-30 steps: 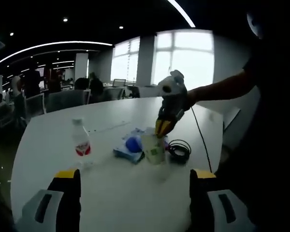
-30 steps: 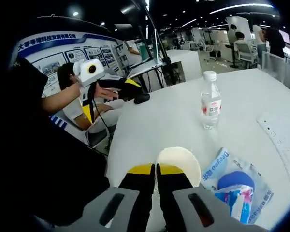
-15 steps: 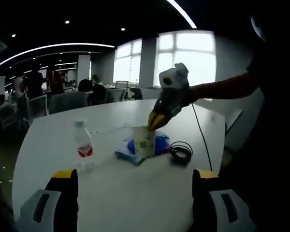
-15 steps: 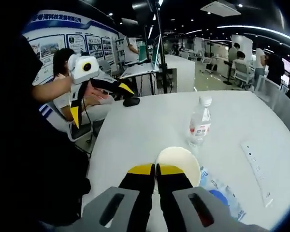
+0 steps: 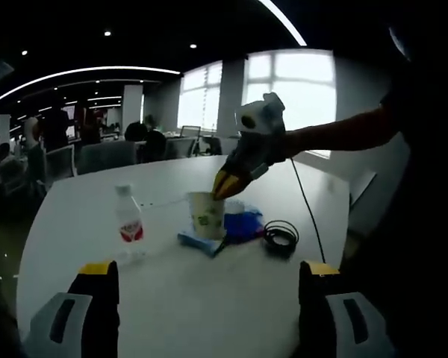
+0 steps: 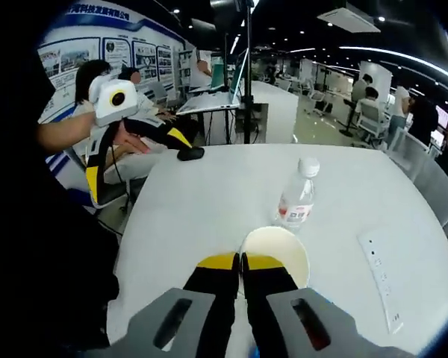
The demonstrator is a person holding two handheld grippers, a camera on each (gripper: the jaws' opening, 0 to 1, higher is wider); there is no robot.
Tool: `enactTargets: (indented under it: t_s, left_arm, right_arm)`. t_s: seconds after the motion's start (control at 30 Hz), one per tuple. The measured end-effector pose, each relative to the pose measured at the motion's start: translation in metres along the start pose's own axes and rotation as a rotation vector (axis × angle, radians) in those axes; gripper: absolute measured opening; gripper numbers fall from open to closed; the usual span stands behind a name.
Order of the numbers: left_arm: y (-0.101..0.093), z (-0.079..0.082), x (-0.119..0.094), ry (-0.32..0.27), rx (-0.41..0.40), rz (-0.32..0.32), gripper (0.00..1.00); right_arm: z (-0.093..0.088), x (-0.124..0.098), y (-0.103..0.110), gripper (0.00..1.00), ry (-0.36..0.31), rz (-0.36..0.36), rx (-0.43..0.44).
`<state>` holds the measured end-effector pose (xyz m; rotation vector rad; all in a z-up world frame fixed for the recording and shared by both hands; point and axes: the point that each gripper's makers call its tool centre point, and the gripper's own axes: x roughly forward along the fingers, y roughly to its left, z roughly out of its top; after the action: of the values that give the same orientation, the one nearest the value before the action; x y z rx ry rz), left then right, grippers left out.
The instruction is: Arrange the tabletop items into an orderly group along one side of the table until the central work area is clear of visible clutter.
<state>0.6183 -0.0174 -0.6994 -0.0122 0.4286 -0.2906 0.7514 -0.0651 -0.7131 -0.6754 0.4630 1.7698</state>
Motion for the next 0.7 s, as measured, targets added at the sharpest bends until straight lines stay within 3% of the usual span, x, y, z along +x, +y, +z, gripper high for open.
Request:
enactTargets:
  t_s: [0.37, 0.7]
  left_arm:
    - [0.004, -0.005, 0.007, 0.033, 0.013, -0.016, 0.98]
    - [0.012, 0.001, 0.016, 0.024, 0.008, -0.039, 0.98]
  right_arm:
    - [0.002, 0.009, -0.025, 0.0, 0.0, -0.069, -0.003]
    - [0.001, 0.018, -0.051, 0.0, 0.013, -0.144, 0.014]
